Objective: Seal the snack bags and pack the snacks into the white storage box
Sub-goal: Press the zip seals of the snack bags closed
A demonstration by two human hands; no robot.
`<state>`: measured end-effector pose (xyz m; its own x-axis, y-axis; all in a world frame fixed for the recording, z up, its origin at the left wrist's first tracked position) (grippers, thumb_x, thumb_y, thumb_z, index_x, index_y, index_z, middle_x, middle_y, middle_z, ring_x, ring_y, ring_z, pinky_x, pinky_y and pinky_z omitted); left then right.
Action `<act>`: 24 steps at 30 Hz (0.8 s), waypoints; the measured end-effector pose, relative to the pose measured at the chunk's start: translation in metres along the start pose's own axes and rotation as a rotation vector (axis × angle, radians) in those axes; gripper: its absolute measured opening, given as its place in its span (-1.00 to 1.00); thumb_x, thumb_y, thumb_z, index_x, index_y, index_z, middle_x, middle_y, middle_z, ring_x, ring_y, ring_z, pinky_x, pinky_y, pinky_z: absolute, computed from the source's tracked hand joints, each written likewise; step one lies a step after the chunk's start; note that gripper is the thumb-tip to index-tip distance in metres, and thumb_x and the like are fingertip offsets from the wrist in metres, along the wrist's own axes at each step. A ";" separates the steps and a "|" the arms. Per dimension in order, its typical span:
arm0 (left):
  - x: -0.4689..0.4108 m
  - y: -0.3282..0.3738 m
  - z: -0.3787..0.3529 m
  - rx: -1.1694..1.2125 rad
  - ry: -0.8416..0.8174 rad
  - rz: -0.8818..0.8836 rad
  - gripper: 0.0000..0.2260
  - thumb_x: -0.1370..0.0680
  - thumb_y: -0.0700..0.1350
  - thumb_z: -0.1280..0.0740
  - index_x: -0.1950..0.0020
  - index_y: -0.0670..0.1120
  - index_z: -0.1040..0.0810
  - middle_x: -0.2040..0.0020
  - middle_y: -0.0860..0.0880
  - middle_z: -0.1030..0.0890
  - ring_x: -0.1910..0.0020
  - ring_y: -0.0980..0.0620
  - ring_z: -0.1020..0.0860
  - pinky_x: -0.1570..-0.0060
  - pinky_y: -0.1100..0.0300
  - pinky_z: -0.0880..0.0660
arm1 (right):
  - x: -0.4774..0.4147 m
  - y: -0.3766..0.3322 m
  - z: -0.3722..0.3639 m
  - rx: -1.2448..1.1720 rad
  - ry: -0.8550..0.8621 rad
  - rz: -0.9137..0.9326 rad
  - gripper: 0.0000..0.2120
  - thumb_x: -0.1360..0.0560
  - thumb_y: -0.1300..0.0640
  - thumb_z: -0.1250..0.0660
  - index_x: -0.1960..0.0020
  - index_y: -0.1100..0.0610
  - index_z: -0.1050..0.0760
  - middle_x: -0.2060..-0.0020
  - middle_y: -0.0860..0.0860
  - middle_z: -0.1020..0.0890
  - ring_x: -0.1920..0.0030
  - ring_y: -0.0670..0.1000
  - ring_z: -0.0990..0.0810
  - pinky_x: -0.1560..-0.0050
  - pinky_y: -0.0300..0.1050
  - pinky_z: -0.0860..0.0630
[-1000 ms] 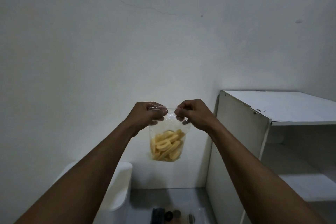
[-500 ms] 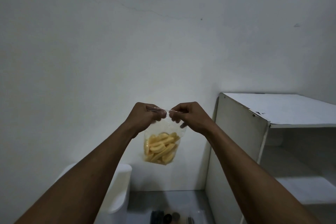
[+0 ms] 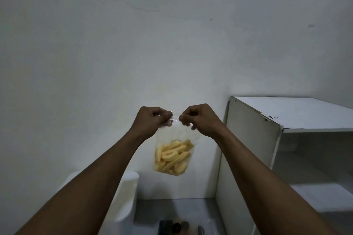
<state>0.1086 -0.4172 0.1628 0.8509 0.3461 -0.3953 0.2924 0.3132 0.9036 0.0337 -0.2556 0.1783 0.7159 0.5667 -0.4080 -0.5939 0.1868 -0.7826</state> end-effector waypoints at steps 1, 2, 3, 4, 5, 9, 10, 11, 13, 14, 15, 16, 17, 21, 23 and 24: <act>0.001 0.000 -0.001 0.022 -0.005 0.006 -0.87 -0.54 -0.17 -0.42 0.06 -0.24 -0.68 0.15 -0.17 -0.73 0.14 -0.06 -0.72 -0.03 0.05 -0.62 | -0.001 0.000 0.002 0.005 0.013 0.000 -0.90 -0.50 0.22 -0.43 0.15 0.24 -0.67 0.34 0.03 -0.67 0.34 -0.13 -0.58 0.32 -0.21 -0.51; 0.002 0.000 -0.001 0.023 -0.008 0.009 -0.86 -0.54 -0.16 -0.43 0.06 -0.24 -0.68 0.14 -0.16 -0.73 0.14 -0.03 -0.71 -0.01 0.06 -0.62 | -0.001 0.000 0.003 0.013 0.019 0.002 -0.89 -0.50 0.21 -0.43 0.15 0.24 -0.67 0.34 0.03 -0.67 0.34 -0.13 -0.59 0.31 -0.20 -0.52; 0.001 0.000 0.000 -0.001 -0.008 0.006 -0.84 -0.54 -0.14 -0.43 0.07 -0.24 -0.68 0.15 -0.15 -0.73 0.15 -0.01 -0.71 0.01 0.08 -0.62 | -0.001 0.000 0.003 0.023 0.015 0.004 -0.89 -0.50 0.19 -0.43 0.15 0.22 -0.67 0.33 0.02 -0.68 0.33 -0.13 -0.59 0.31 -0.19 -0.53; 0.000 -0.001 0.002 -0.035 -0.003 0.003 -0.83 -0.53 -0.13 -0.44 0.09 -0.25 -0.67 0.17 -0.14 -0.73 0.17 0.00 -0.71 0.03 0.10 -0.61 | 0.000 0.000 0.001 0.026 -0.001 0.004 -0.89 -0.51 0.18 -0.44 0.15 0.20 -0.67 0.32 0.03 -0.69 0.32 -0.13 -0.60 0.31 -0.18 -0.54; -0.001 -0.002 0.005 -0.065 0.009 0.001 -0.82 -0.53 -0.12 -0.44 0.10 -0.25 -0.67 0.20 -0.14 -0.73 0.19 0.00 -0.71 0.05 0.13 -0.60 | 0.001 0.002 -0.002 0.017 -0.027 -0.003 -0.89 -0.51 0.17 -0.44 0.14 0.19 -0.68 0.30 0.04 -0.70 0.29 -0.11 -0.62 0.30 -0.19 -0.56; -0.003 -0.006 0.013 -0.057 0.045 0.004 -0.81 -0.51 -0.12 -0.46 0.14 -0.26 -0.68 0.22 -0.16 -0.72 0.22 -0.03 -0.71 0.00 0.14 -0.59 | 0.006 0.009 -0.004 -0.080 -0.096 -0.054 -0.87 -0.54 0.20 -0.42 0.06 0.29 -0.67 0.20 0.15 -0.73 0.22 -0.02 -0.69 0.20 -0.12 -0.65; -0.003 -0.006 0.013 -0.042 0.045 0.005 -0.80 -0.51 -0.12 -0.46 0.13 -0.27 -0.68 0.22 -0.17 -0.72 0.24 -0.01 -0.70 0.02 0.16 -0.59 | 0.006 0.010 -0.003 -0.109 -0.086 -0.064 -0.86 -0.53 0.24 -0.42 0.05 0.34 -0.66 0.21 0.17 -0.73 0.24 0.00 -0.69 0.15 -0.09 -0.67; -0.002 -0.004 0.012 -0.033 0.047 0.003 -0.79 -0.51 -0.12 -0.46 0.12 -0.28 -0.68 0.21 -0.17 -0.72 0.26 0.02 -0.70 0.06 0.20 -0.58 | 0.007 0.011 -0.001 -0.139 -0.068 -0.074 -0.86 -0.52 0.28 -0.42 0.05 0.39 -0.65 0.25 0.18 -0.72 0.27 0.01 -0.69 0.14 -0.07 -0.67; -0.002 -0.003 0.010 -0.029 0.051 0.007 -0.79 -0.51 -0.11 -0.46 0.11 -0.28 -0.68 0.20 -0.14 -0.72 0.28 0.08 -0.67 0.16 0.26 -0.55 | 0.007 0.013 0.000 -0.182 -0.034 -0.092 -0.85 -0.50 0.33 -0.42 0.05 0.45 -0.62 0.32 0.16 -0.69 0.34 0.00 -0.67 0.16 -0.07 -0.67; -0.002 -0.004 0.010 -0.030 0.050 0.017 -0.79 -0.51 -0.10 -0.46 0.11 -0.27 -0.69 0.20 -0.12 -0.72 0.29 0.10 -0.66 0.19 0.28 -0.53 | 0.007 0.013 0.000 -0.192 -0.028 -0.097 -0.85 -0.50 0.34 -0.43 0.05 0.46 -0.62 0.34 0.16 -0.68 0.35 0.01 -0.67 0.16 -0.06 -0.67; -0.003 -0.004 0.010 -0.029 0.048 0.027 -0.79 -0.50 -0.10 -0.47 0.12 -0.27 -0.69 0.20 -0.13 -0.72 0.30 0.11 -0.65 0.22 0.30 -0.52 | 0.007 0.014 -0.001 -0.197 -0.032 -0.100 -0.85 -0.50 0.33 -0.43 0.05 0.46 -0.62 0.32 0.17 -0.69 0.33 0.03 -0.68 0.13 -0.04 -0.68; -0.004 -0.005 0.011 -0.031 0.047 0.035 -0.79 -0.50 -0.11 -0.47 0.12 -0.27 -0.69 0.20 -0.14 -0.72 0.30 0.10 -0.65 0.24 0.31 -0.52 | 0.008 0.014 -0.002 -0.200 -0.046 -0.102 -0.86 -0.51 0.32 -0.43 0.05 0.44 -0.63 0.30 0.18 -0.70 0.30 0.05 -0.69 0.09 -0.01 -0.68; -0.005 -0.005 0.012 -0.031 0.044 0.042 -0.79 -0.50 -0.10 -0.47 0.13 -0.27 -0.69 0.20 -0.15 -0.72 0.31 0.09 -0.65 0.24 0.32 -0.52 | 0.009 0.015 -0.003 -0.201 -0.063 -0.106 -0.86 -0.51 0.31 -0.42 0.04 0.42 -0.63 0.26 0.19 -0.70 0.27 0.06 -0.70 0.07 -0.01 -0.67; -0.005 -0.005 0.013 -0.049 0.051 0.046 -0.80 -0.50 -0.08 -0.47 0.13 -0.23 -0.70 0.21 -0.13 -0.72 0.32 0.09 -0.64 0.25 0.32 -0.49 | 0.011 0.013 -0.006 -0.205 -0.104 -0.110 -0.84 -0.53 0.32 -0.40 0.02 0.45 -0.61 0.18 0.28 -0.70 0.26 0.04 -0.70 0.10 -0.07 -0.68; -0.004 -0.005 0.012 -0.066 0.079 0.039 -0.84 -0.51 -0.07 -0.47 0.13 -0.17 -0.70 0.20 -0.07 -0.73 0.29 0.09 -0.65 0.21 0.24 -0.49 | 0.011 0.010 -0.006 -0.193 -0.087 -0.095 -0.84 -0.53 0.32 -0.40 0.04 0.46 -0.61 0.15 0.32 -0.69 0.27 0.03 -0.71 0.16 -0.13 -0.67; -0.004 -0.004 0.013 -0.097 0.110 0.030 -0.86 -0.50 -0.06 -0.47 0.13 -0.12 -0.70 0.20 -0.03 -0.73 0.26 0.09 -0.65 0.18 0.23 -0.48 | 0.010 0.008 -0.005 -0.185 -0.079 -0.089 -0.85 -0.53 0.30 -0.41 0.05 0.43 -0.62 0.15 0.31 -0.70 0.25 0.04 -0.72 0.16 -0.13 -0.66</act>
<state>0.1099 -0.4314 0.1630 0.8039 0.4503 -0.3885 0.2189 0.3834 0.8973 0.0379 -0.2526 0.1650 0.7268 0.6173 -0.3013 -0.4471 0.0921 -0.8897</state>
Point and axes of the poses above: each hand's wrist, its own x-axis away from the middle knuckle, its own z-axis out of the back of the hand, y = z × x, the point moved 8 cm from there along -x, towards the middle knuckle
